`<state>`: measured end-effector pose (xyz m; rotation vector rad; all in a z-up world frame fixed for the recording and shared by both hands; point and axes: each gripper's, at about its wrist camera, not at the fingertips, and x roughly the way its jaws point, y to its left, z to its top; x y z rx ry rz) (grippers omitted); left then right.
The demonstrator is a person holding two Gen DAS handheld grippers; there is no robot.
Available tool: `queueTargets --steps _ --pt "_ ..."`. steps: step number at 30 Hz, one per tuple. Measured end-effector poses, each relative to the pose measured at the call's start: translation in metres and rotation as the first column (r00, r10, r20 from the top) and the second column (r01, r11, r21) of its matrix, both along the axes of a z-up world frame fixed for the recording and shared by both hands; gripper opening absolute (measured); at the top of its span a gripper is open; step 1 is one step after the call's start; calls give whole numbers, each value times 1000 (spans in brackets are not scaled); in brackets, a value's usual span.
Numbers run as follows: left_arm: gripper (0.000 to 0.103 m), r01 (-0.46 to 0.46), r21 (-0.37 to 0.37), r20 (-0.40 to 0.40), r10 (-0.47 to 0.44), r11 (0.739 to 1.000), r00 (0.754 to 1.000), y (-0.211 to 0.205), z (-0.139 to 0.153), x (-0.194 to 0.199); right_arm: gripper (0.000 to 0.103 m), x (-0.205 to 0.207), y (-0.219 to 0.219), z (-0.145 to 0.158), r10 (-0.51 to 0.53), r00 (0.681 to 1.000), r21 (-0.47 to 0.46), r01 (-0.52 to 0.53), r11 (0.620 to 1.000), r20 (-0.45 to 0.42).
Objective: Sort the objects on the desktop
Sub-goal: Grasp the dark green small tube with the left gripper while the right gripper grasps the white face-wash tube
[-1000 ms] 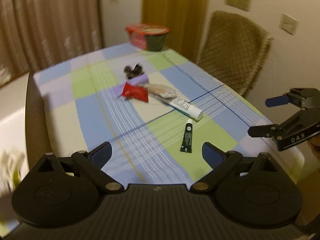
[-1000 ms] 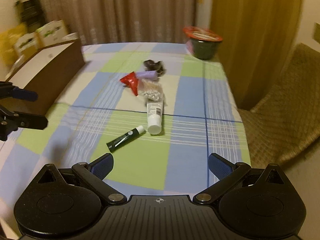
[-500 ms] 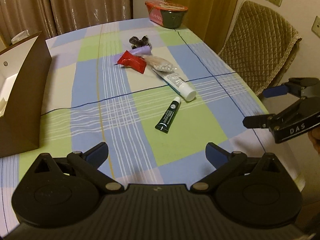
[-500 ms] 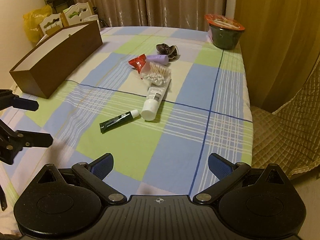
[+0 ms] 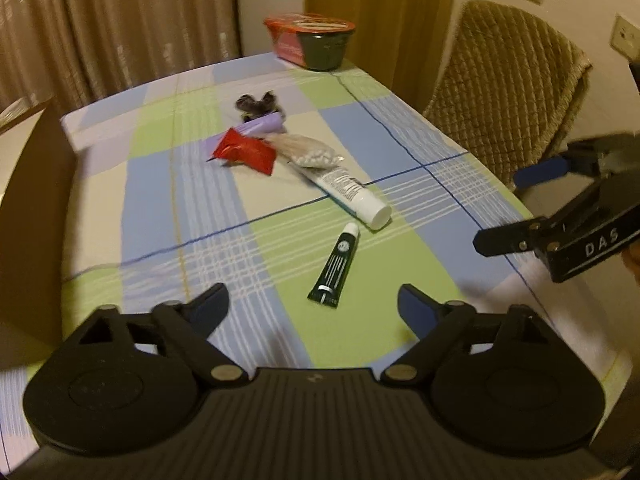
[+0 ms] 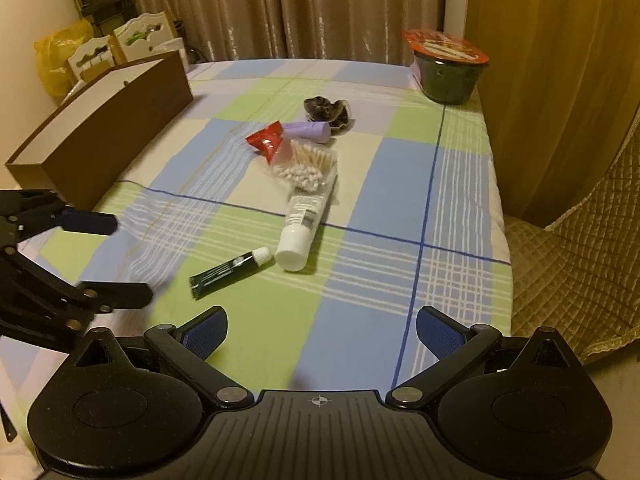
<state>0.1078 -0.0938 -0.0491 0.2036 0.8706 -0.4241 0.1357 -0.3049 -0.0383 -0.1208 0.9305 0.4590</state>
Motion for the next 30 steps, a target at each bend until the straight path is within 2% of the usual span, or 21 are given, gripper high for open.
queueTargets --steps 3,5,8,10,12,15,18,19,20,26,27,28,30 --pt "79 68 17 12 -68 998 998 -10 -15 15 103 11 -3 -3 -30 1000 0 30 1000 -6" --pt "74 108 31 12 -108 994 994 -18 -27 27 103 18 -5 -4 -46 999 -1 46 999 -8" --pt "59 151 48 5 -151 987 988 -28 -46 43 103 27 -6 -5 -52 999 -4 52 999 -4" --pt "43 168 56 -9 -168 984 986 -35 -55 51 103 33 -6 -6 -52 999 -7 52 999 -1" --pt "35 179 67 -22 -178 982 984 -38 -62 56 103 39 -5 -8 -47 999 -9 47 999 1" --pt "14 183 43 -37 -182 982 983 -39 -63 59 103 48 0 -9 -31 1000 -6 31 1000 3" --pt "13 164 37 -41 -163 986 986 -30 -56 54 101 59 11 -13 -2 1000 2 2 1000 8" --pt "13 157 36 -42 -156 987 987 -27 -53 53 89 64 17 -15 11 1000 2 -11 1000 7" --pt "13 142 37 -41 -141 989 989 -22 -50 51 83 68 21 -17 25 1000 5 -25 1000 1" --pt "13 31 46 -41 -29 998 999 15 -32 36 82 91 57 -42 58 998 -2 -58 998 -18" --pt "13 10 47 -41 -8 999 999 21 -30 34 79 93 62 -47 60 998 -6 -60 998 -22" --pt "13 -10 45 -43 12 999 999 27 -27 32 69 96 67 -51 61 998 -12 -61 998 -31" --pt "13 -44 36 -48 46 998 998 38 -23 28 63 101 75 -61 51 998 -34 -52 998 -47"
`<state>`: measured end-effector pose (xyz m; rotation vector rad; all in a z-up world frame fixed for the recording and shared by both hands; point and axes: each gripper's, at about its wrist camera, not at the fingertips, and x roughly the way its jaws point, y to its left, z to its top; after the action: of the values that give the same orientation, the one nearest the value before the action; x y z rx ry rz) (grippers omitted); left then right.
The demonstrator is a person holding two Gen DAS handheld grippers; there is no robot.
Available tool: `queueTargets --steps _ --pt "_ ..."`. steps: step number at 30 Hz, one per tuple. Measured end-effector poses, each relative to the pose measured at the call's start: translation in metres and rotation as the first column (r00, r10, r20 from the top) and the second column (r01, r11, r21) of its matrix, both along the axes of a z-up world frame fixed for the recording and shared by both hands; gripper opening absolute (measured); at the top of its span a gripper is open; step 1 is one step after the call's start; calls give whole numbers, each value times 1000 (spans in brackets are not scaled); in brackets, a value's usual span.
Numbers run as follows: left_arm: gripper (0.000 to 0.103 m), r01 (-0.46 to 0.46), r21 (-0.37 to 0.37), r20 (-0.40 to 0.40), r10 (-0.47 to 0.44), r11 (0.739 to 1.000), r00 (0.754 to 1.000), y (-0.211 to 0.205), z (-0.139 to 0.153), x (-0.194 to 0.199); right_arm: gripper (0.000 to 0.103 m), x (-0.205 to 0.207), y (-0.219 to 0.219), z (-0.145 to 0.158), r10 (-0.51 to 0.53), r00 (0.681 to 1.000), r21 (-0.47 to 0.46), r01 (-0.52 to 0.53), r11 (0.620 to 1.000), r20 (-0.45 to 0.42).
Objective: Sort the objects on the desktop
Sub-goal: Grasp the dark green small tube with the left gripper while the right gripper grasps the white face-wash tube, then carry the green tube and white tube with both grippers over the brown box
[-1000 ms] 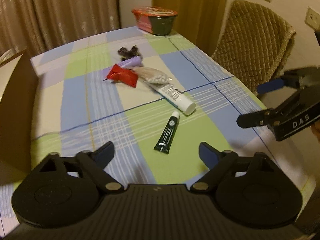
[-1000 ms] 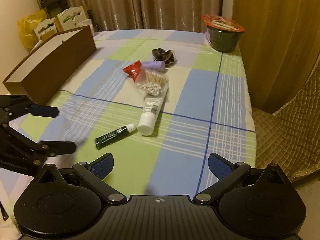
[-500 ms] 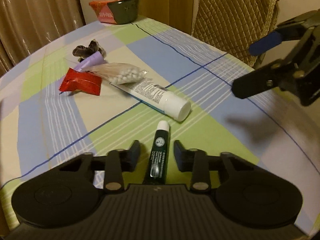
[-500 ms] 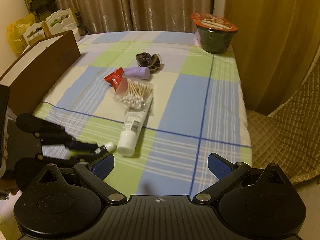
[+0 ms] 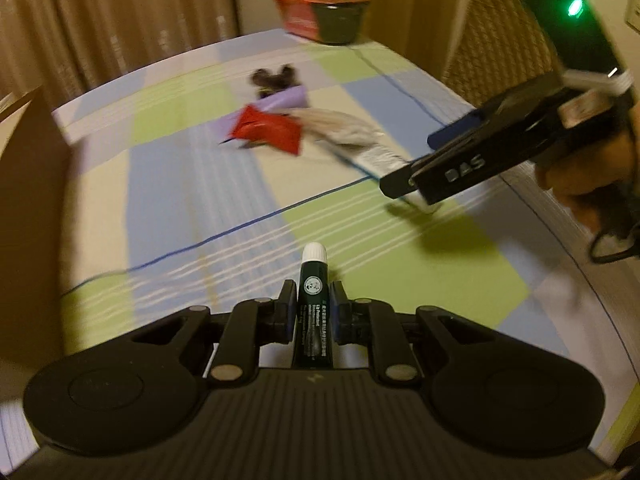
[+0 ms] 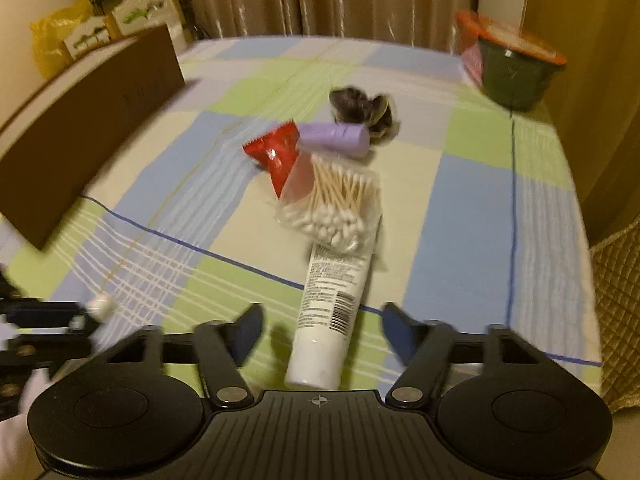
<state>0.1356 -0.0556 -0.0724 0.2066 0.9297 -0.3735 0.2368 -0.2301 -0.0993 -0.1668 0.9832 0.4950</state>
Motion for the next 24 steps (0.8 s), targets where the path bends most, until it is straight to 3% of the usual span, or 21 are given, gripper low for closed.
queueTargets --steps 2,4,9,16,24 --pt "13 -20 -3 -5 20 1000 1000 7 3 -4 58 2 5 -7 -12 1000 -24 12 1000 -3" --pt "13 -30 4 -8 30 1000 1000 12 4 -8 31 1 7 -6 -17 1000 -47 17 999 14" --pt "13 -43 2 -4 43 999 999 17 9 -14 29 -15 2 1 -9 1000 -57 8 998 -9" --pt "13 -46 -7 14 47 999 999 16 19 -26 29 -67 -21 21 9 998 -25 -10 1000 -57" --pt "13 -72 -10 33 72 997 997 16 30 -53 29 -110 -28 47 38 999 18 -37 999 -39"
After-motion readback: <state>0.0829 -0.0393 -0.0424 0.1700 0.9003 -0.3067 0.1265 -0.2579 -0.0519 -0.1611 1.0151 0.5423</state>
